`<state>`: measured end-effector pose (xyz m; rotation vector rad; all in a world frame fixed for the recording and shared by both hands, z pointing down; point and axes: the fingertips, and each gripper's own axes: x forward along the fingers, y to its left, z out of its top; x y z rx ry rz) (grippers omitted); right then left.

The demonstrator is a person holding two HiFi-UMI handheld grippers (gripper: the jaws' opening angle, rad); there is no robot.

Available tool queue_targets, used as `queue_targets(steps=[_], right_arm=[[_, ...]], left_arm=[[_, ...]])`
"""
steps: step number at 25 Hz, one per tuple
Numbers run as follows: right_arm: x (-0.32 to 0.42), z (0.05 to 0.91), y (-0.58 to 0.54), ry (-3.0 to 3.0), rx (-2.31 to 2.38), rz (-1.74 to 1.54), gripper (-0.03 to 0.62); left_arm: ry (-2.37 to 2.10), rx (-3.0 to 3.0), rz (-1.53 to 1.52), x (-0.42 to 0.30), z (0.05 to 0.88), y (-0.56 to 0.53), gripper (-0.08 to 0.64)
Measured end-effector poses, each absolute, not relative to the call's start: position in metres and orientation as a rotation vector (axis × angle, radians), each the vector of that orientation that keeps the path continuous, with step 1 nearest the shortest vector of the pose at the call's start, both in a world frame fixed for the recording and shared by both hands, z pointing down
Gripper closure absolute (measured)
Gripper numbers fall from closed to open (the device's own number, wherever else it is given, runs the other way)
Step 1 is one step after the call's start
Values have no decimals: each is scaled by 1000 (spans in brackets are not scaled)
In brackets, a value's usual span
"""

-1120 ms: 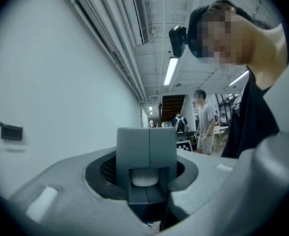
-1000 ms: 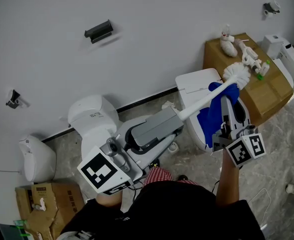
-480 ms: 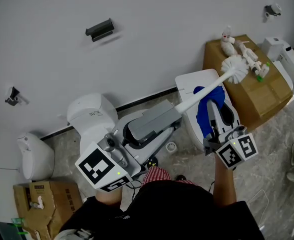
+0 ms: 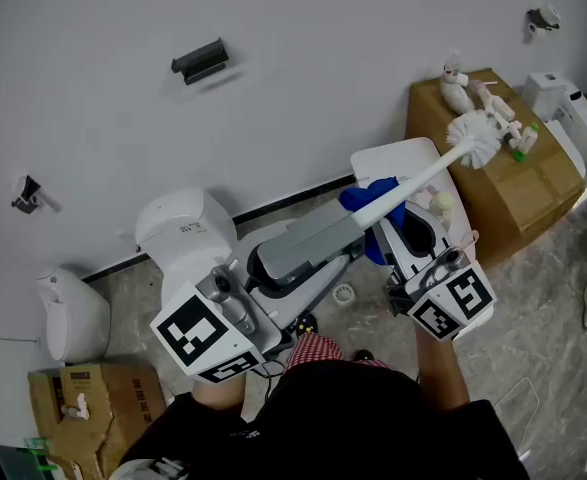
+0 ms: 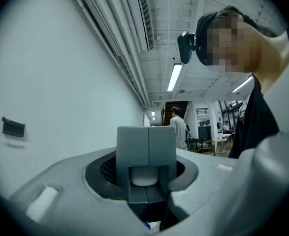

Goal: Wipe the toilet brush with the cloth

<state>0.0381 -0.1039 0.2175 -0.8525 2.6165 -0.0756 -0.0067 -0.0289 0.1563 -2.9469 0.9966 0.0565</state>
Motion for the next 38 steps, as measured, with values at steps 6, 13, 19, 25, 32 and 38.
queue_targets(steps=[6,13,19,25,32,38], right_arm=[[9,212,-90,2685,-746,-20,526],[1,201,-79,2684,-669,65,526],[1,193,-72,2641,-633,55,526],[5,193,-74,2629,-621,31,526],[8,191,-73,2621,-636,51,526],[10,194,-76,2623,-664,42,526]], left_arm=[[965,-2978,66,-6,156,-28,397],[974,-2984,40,-6,161,-28,397],[970,-2991,40,-8,161,-25,397],[985,-2967,1,-5,163,-27,397],[978,-2971,1,-4,162,-26,397],[979,-2959,-26,-4,164,-27,397]])
